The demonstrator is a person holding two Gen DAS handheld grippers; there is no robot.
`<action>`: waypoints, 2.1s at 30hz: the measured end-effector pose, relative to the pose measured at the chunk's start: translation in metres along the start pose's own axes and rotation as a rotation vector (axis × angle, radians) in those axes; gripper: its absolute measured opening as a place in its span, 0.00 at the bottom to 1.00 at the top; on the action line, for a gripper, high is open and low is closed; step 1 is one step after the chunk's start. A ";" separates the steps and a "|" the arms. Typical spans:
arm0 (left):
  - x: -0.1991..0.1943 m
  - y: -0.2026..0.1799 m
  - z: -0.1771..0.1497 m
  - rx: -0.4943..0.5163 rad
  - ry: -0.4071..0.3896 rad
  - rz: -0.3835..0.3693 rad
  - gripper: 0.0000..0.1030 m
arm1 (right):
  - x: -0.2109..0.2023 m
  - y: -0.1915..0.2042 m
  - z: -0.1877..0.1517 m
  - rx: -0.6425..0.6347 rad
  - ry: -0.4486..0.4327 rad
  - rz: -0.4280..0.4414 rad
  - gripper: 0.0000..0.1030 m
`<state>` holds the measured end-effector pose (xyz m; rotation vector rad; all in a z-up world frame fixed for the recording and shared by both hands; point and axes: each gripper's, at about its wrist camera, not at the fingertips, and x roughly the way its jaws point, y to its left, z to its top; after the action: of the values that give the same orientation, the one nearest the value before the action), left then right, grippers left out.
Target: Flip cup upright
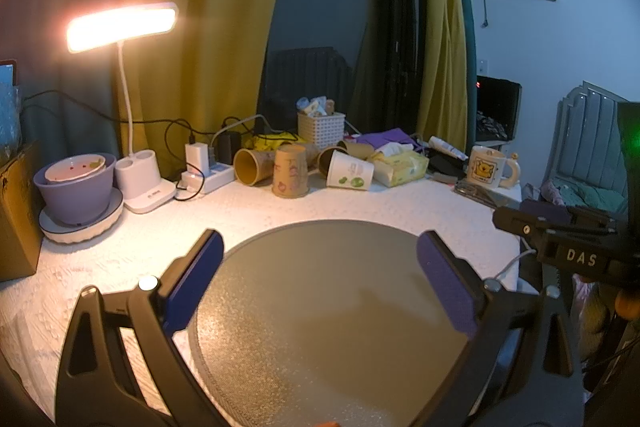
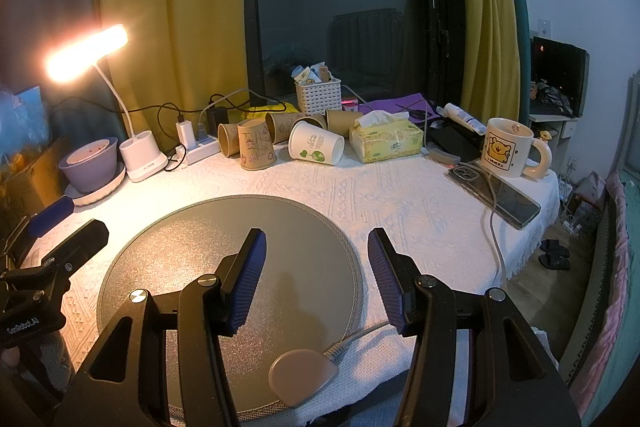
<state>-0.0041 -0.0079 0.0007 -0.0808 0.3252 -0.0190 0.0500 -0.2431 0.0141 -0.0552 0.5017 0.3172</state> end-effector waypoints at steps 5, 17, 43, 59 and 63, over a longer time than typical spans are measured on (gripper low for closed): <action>-0.001 0.000 0.000 0.001 0.000 0.000 0.95 | 0.000 0.001 0.000 0.000 -0.001 0.000 0.54; 0.000 0.000 0.001 0.000 0.000 0.000 0.95 | 0.000 0.000 0.000 0.000 0.000 0.000 0.54; 0.003 -0.004 0.002 0.024 0.019 0.004 0.95 | 0.007 -0.005 0.003 -0.016 0.002 0.001 0.54; 0.118 -0.019 0.037 -0.113 0.357 -0.018 0.95 | 0.093 -0.092 0.051 0.033 0.026 0.071 0.54; 0.157 -0.033 0.045 -0.161 0.419 -0.045 0.95 | 0.119 -0.108 0.064 0.050 0.033 0.096 0.54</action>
<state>0.1585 -0.0426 -0.0040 -0.2454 0.7436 -0.0549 0.2128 -0.3036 0.0104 0.0125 0.5453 0.3984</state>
